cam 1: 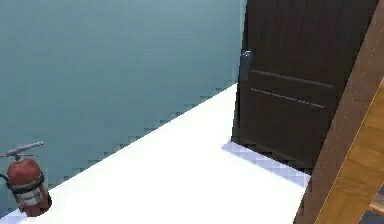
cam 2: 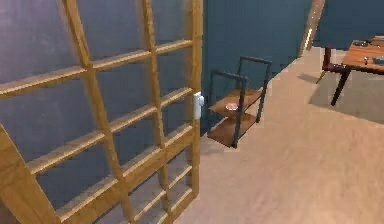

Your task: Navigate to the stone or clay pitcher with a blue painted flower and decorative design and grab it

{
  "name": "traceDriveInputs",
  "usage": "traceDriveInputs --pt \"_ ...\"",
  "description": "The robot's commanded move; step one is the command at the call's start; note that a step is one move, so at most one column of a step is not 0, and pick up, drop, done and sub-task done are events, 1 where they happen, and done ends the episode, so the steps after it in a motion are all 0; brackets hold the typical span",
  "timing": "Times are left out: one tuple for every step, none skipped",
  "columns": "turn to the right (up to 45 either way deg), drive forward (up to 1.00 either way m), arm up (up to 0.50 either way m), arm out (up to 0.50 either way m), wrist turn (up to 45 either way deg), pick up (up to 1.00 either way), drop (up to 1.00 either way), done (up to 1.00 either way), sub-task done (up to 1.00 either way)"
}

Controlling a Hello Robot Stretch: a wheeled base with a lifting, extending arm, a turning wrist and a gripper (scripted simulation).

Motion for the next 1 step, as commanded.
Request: traceDriveInputs --pt "0.0 0.65 0.00 0.00 0.0 0.00 0.00 0.00 0.00"
